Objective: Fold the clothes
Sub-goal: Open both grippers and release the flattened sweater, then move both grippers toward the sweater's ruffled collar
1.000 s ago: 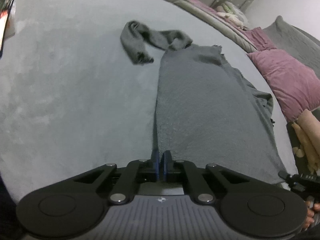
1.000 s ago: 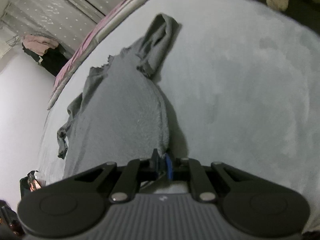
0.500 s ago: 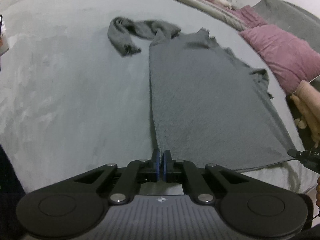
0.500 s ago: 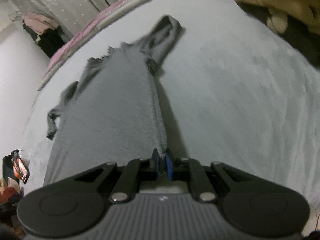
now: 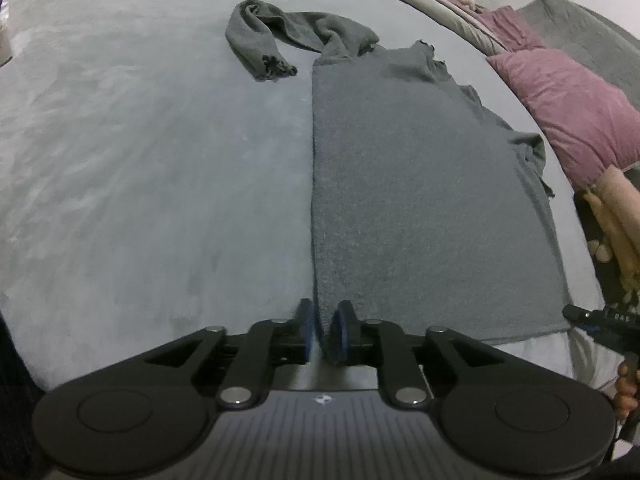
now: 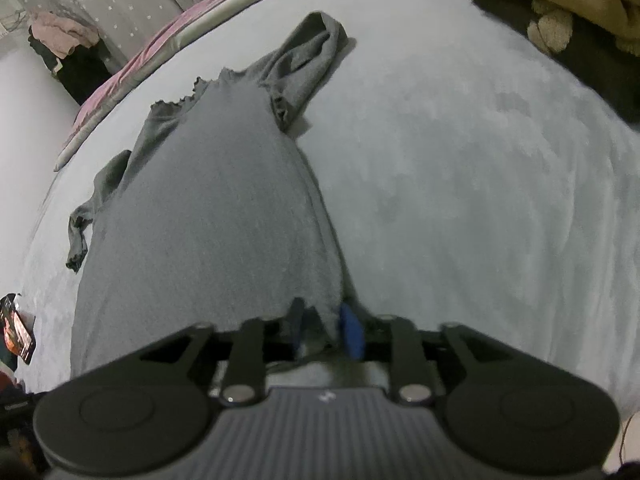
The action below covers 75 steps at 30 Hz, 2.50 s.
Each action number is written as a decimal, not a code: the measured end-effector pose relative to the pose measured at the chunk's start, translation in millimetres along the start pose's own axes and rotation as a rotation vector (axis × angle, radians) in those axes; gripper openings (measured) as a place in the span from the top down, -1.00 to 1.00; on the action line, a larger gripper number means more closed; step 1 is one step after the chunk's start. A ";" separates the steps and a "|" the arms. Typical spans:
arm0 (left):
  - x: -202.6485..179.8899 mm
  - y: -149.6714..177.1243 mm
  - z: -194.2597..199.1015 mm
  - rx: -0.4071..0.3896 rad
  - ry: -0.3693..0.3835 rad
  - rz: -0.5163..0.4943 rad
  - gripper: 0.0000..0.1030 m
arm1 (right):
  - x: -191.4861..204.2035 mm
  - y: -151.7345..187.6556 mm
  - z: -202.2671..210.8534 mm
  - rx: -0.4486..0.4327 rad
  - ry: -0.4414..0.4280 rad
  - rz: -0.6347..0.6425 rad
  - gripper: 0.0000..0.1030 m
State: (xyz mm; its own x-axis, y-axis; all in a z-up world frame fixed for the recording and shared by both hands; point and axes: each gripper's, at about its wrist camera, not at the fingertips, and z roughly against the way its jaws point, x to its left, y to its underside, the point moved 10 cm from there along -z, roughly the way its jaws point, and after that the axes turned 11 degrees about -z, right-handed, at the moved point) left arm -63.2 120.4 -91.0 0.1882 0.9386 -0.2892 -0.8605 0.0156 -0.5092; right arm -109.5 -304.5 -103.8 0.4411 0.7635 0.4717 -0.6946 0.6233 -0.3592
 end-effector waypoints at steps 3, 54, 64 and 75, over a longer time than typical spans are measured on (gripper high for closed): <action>0.1 -8.5 3.5 -0.027 -0.013 -0.007 0.24 | 8.9 -11.0 3.9 -0.058 0.038 0.052 0.11; -31.5 -178.1 -124.0 -0.390 -0.182 -0.252 0.04 | 301.2 -123.1 -255.5 -0.208 -0.027 0.514 -0.58; -21.3 -208.3 -121.2 -0.432 -0.258 -0.299 0.03 | 280.4 -145.2 -249.3 -0.168 -0.320 0.334 -0.74; -19.9 -260.0 -157.0 -0.446 -0.319 -0.417 0.03 | 273.9 -153.6 -244.6 -0.164 -0.337 0.302 -0.65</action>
State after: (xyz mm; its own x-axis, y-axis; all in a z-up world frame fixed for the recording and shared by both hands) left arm 231.1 43.6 -80.1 0.2538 0.9416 0.2211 -0.4570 0.3182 -0.8306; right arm 257.0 -149.7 -116.4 0.0057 0.8339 0.5519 -0.6527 0.4212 -0.6298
